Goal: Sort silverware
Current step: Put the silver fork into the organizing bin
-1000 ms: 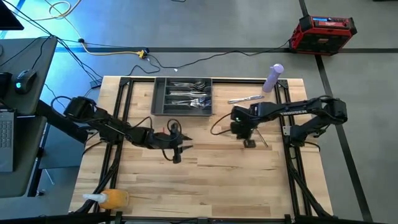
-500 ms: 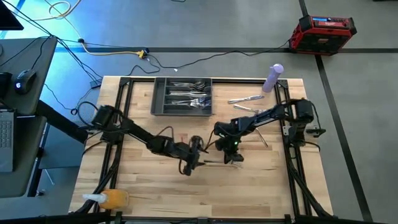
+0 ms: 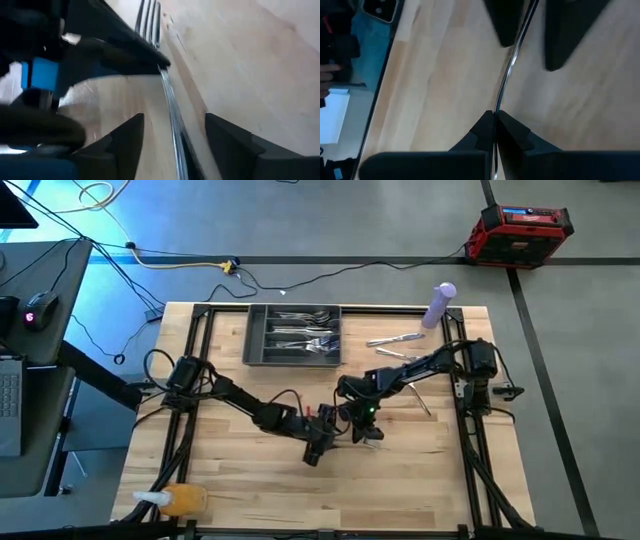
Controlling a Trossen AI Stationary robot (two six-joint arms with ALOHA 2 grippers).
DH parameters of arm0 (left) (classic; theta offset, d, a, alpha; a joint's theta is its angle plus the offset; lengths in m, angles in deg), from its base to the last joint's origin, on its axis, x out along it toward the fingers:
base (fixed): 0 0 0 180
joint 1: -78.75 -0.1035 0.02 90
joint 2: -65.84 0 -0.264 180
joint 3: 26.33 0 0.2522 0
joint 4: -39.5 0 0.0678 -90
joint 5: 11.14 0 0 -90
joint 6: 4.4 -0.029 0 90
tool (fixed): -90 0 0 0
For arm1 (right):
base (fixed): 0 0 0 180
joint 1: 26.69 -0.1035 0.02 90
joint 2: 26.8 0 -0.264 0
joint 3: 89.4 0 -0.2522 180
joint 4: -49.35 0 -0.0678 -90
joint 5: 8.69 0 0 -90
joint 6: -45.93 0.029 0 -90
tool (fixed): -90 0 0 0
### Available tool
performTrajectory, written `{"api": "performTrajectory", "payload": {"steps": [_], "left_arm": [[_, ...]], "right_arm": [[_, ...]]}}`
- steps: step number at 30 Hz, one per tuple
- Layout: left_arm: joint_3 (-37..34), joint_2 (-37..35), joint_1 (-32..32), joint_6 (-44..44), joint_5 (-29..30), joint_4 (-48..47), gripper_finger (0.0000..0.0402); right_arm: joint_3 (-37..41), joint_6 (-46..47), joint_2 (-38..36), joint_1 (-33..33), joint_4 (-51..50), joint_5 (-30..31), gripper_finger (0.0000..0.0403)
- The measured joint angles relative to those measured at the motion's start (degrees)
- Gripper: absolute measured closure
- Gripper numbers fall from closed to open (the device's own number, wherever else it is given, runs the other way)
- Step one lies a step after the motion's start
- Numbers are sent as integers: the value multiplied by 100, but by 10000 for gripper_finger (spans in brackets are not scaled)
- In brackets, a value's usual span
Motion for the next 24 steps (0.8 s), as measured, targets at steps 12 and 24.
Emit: {"api": "performTrajectory", "payload": {"steps": [12,24], "left_arm": [[81,0,-21,175,67,-445,342],[88,-73,-29,477,174,-799,401]], "right_arm": [[0,356,0,0,196,187,403],[-40,646,-93,125,-110,121,346]]}}
